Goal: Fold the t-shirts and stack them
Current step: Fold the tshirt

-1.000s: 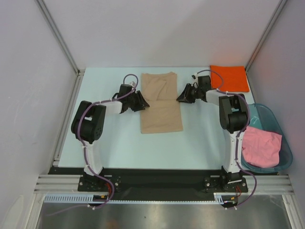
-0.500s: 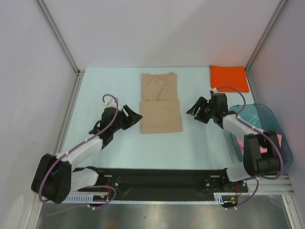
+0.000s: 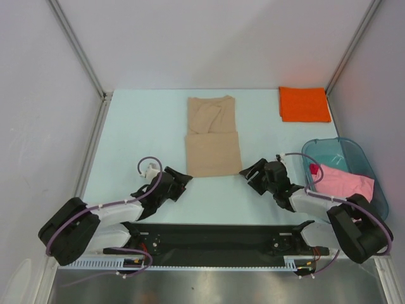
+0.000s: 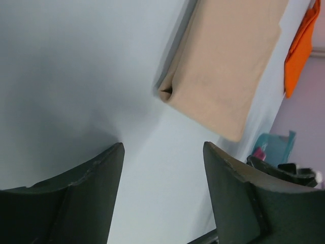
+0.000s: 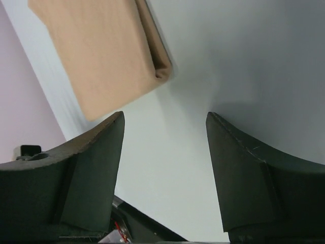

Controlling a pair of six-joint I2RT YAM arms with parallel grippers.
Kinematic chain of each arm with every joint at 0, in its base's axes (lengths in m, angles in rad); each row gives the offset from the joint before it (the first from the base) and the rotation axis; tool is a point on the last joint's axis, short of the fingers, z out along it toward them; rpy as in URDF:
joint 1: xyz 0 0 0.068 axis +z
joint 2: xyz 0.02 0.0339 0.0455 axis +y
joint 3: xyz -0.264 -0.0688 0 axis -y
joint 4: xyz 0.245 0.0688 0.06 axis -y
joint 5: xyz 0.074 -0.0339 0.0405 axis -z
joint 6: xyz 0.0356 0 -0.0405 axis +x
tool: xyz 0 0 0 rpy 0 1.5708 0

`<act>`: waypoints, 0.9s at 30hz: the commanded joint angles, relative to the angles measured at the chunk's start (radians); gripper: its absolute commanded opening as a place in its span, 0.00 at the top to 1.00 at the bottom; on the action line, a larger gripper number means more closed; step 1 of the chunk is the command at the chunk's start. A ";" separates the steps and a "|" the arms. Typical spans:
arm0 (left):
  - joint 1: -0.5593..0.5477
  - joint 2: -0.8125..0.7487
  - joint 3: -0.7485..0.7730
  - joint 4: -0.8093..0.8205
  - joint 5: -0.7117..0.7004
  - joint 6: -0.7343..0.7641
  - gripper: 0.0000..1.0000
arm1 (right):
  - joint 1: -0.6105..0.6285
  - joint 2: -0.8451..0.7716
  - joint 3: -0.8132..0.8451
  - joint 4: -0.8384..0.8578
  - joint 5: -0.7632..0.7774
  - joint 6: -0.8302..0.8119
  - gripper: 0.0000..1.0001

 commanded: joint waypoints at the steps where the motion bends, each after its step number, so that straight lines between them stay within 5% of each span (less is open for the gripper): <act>1: -0.006 0.069 0.022 0.069 -0.072 -0.122 0.31 | 0.037 0.038 -0.021 0.205 0.176 0.123 0.30; 12: -0.006 0.211 0.045 0.049 -0.072 -0.292 0.46 | 0.059 0.196 -0.025 0.290 0.211 0.222 0.44; 27: 0.040 0.269 0.068 0.041 -0.090 -0.276 0.54 | 0.106 0.273 -0.012 0.279 0.180 0.275 0.48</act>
